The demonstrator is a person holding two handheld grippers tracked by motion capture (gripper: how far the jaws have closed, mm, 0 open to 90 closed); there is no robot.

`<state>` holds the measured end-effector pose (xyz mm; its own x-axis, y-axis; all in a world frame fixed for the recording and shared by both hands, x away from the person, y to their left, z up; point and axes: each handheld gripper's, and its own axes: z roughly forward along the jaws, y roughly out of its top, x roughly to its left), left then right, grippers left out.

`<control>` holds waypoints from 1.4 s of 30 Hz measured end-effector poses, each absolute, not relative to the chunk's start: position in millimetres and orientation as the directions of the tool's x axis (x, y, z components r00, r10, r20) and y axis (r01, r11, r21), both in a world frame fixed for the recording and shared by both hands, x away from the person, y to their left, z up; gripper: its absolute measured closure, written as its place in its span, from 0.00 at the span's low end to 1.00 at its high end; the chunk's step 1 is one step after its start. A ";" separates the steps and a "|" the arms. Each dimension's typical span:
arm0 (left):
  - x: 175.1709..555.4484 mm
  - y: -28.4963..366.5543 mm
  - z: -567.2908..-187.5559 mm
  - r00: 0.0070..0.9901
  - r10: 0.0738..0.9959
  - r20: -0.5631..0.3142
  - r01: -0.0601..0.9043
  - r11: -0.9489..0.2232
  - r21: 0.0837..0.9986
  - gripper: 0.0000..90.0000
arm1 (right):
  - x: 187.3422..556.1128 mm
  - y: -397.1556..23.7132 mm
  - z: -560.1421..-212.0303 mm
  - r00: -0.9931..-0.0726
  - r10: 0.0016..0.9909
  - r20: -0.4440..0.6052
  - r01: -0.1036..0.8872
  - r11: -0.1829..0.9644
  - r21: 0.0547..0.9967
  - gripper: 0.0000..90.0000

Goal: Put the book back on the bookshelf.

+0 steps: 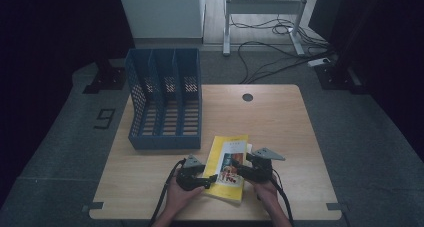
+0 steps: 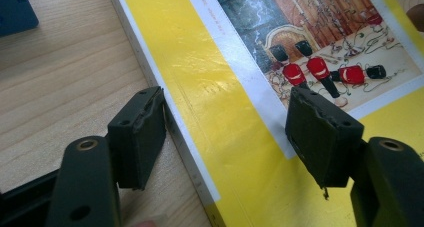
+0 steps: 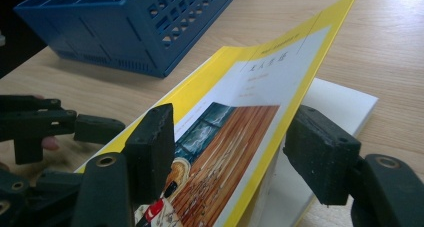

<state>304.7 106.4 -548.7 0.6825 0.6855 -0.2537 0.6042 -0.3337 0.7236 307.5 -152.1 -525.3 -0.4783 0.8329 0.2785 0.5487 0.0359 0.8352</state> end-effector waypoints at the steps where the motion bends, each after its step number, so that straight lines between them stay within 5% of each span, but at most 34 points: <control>1: 304.7 106.4 -548.7 0.683 0.685 -0.253 0.604 -0.334 0.724 0.36 | 308.3 -151.2 -527.1 -0.481 0.831 0.277 0.556 0.045 0.830 0.41; 10: 304.6 106.2 -548.7 0.682 0.686 -0.252 0.604 -0.334 0.724 0.36 | 315.4 -148.8 -545.7 -0.463 0.849 0.253 0.592 0.084 0.802 0.42; 42: 304.8 106.0 -548.7 0.682 0.687 -0.249 0.603 -0.336 0.724 0.36 | 343.7 -154.2 -531.3 -0.533 0.786 0.312 0.599 0.091 0.796 0.88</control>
<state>304.8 106.0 -548.7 0.6822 0.6875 -0.2490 0.6027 -0.3358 0.7239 343.7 -154.2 -531.3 -0.5332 0.7864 0.3119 0.5991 0.0907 0.7955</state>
